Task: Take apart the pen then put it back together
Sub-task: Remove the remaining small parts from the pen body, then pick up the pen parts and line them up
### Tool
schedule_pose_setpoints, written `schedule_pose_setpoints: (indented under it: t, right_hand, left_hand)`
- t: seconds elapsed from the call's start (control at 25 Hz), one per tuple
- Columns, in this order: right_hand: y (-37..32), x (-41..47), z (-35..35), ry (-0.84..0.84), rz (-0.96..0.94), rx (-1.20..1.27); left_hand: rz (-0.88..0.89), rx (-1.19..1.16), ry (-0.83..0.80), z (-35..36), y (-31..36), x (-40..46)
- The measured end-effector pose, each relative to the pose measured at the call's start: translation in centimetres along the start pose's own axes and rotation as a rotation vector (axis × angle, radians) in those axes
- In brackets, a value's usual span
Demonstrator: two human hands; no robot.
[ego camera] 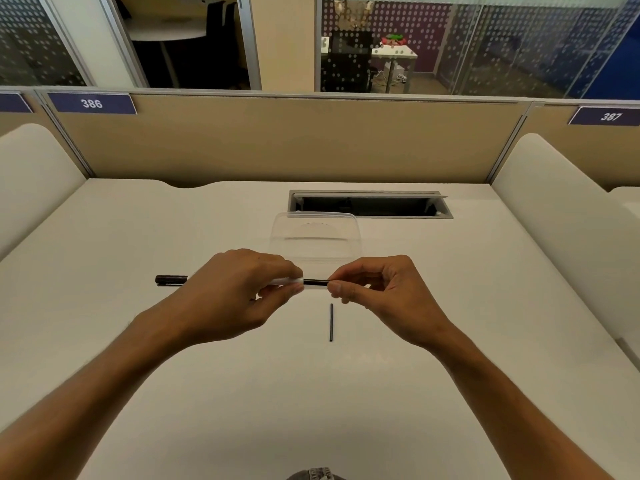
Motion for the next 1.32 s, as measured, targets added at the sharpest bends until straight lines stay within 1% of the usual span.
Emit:
schedule_pose_setpoints:
  t: [0.24, 0.44, 0.56, 0.68, 0.88, 1.04, 1.12, 1.32]
  right_hand:
    - [2.0, -0.3, 0.3, 0.120, 0.012, -0.149]
    - [6.2, -0.6, 3.3, 0.261, 0.121, -0.175]
    - [9.5, -0.6, 6.0, 0.324, 0.240, -0.228]
    - [12.3, -0.7, 9.0, 0.342, 0.350, -0.310]
    - [15.1, -0.3, 12.1, 0.317, 0.442, -0.431]
    - [15.3, 0.6, 13.2, 0.358, 0.426, -0.548]
    - [15.4, 0.8, 13.8, 0.339, 0.442, -0.603]
    - [15.5, 0.7, 15.1, 0.336, 0.394, -0.721]
  left_hand:
    - [-0.065, 0.039, 0.022, 0.9, -1.9, -0.7]
    - [-0.109, 0.024, 0.029, 1.9, -3.4, -0.6]
    - [-0.124, 0.013, 0.021, 2.5, -3.8, -0.7]
    - [-0.136, 0.015, 0.026, 2.5, -4.5, -0.7]
    - [-0.143, 0.003, 0.024, 2.4, -5.2, -1.1]
    - [-0.150, -0.006, 0.024, 2.3, -5.7, -1.3]
    - [-0.154, -0.009, 0.029, 2.4, -5.9, -1.4]
    - [-0.150, -0.020, 0.040, 2.5, -6.1, -1.6]
Point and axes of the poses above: each hand's wrist, its own x-axis towards the middle knuckle, its own z-axis out of the palm, y = z × x, the point moved 4 cm from there along x, towards the middle knuckle, and after that the axes turned 10 degrees about -x, right-handed, at the moved point
